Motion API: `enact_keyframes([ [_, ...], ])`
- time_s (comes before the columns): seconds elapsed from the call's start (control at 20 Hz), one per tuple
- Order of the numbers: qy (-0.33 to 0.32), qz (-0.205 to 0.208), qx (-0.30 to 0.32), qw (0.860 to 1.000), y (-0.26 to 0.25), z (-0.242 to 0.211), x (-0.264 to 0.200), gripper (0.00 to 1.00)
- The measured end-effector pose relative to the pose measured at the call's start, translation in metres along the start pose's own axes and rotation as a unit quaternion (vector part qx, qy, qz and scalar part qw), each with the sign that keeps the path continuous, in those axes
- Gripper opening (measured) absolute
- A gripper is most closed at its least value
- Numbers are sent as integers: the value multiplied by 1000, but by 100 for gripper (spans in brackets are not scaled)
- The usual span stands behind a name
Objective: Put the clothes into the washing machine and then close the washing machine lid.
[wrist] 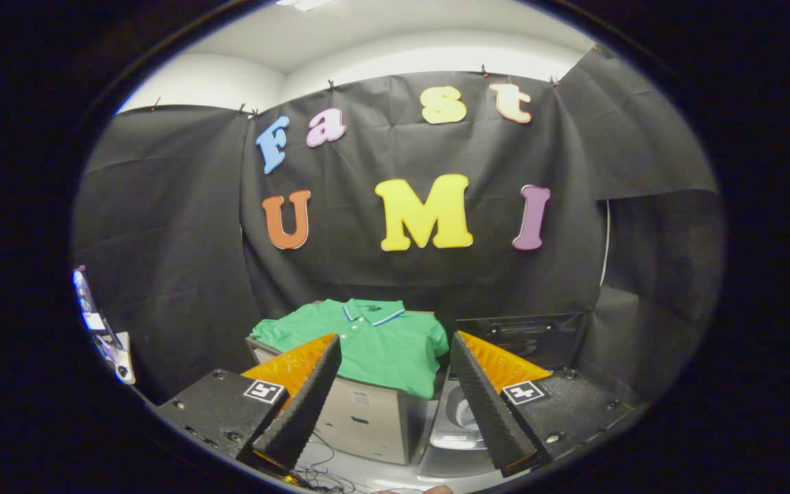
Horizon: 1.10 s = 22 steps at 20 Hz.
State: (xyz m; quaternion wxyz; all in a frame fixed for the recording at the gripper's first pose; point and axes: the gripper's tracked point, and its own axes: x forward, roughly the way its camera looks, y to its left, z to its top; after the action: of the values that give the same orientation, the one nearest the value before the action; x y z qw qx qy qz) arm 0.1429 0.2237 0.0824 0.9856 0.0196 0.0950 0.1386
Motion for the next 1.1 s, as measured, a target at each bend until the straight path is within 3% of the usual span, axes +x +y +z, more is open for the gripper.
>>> enact_keyframes([
  [0.3, 75, 34, -4, 997, 50, 19, 83, 100],
  [0.55, 177, 62, -18, 982, 70, 19, 154, 100],
  [0.8, 317, 55, -10, 947, 78, -9, 210, 100],
  [1.1, 420, 56, 5, 906, 88, -29, 248, 98],
])
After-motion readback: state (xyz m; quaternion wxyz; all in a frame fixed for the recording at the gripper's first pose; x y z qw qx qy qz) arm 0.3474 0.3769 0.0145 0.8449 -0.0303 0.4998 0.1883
